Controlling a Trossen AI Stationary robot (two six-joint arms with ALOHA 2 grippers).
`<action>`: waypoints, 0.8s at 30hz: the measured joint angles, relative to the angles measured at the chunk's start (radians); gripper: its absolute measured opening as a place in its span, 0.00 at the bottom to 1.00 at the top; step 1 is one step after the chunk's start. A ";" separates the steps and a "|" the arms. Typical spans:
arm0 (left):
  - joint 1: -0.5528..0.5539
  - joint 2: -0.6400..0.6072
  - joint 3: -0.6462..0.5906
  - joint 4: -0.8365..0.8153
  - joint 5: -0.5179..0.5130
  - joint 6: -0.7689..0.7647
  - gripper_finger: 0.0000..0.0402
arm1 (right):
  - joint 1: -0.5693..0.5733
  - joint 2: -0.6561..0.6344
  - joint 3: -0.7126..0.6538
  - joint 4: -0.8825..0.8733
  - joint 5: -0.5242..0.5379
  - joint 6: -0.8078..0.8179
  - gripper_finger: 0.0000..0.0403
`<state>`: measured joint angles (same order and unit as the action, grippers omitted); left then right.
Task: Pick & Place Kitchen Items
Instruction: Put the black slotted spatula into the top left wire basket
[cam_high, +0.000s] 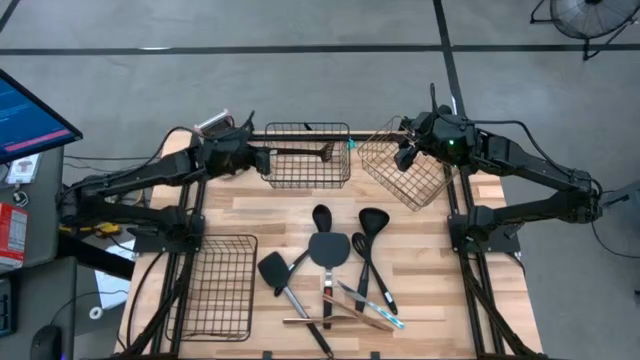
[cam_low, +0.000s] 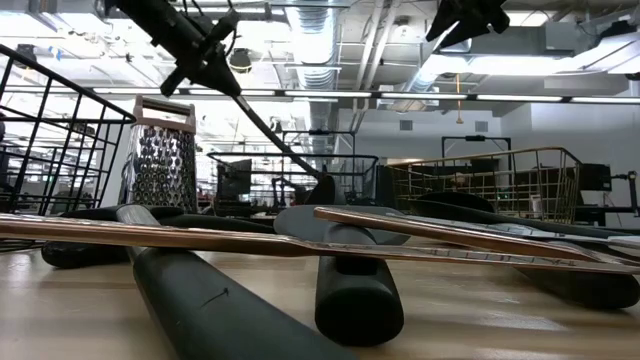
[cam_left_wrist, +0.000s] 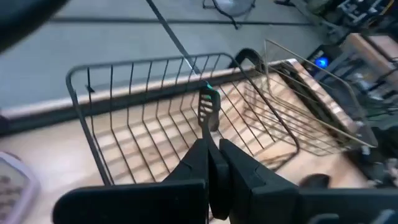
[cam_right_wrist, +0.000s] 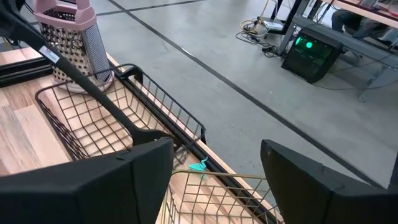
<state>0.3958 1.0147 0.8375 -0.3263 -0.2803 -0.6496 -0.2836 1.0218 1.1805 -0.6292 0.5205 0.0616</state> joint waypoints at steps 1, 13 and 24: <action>0.008 0.000 0.000 0.001 0.025 -0.019 0.01 | 0.000 0.000 0.000 0.000 0.000 0.000 0.60; 0.073 -0.097 0.000 0.014 0.078 -0.131 0.01 | 0.001 0.000 0.000 -0.008 0.000 0.000 0.60; 0.077 0.036 0.000 0.015 0.096 -0.150 0.01 | 0.001 0.000 0.000 -0.008 0.000 0.000 0.60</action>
<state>0.4728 1.0508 0.8375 -0.3111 -0.1844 -0.7993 -0.2829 1.0218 1.1805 -0.6369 0.5205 0.0612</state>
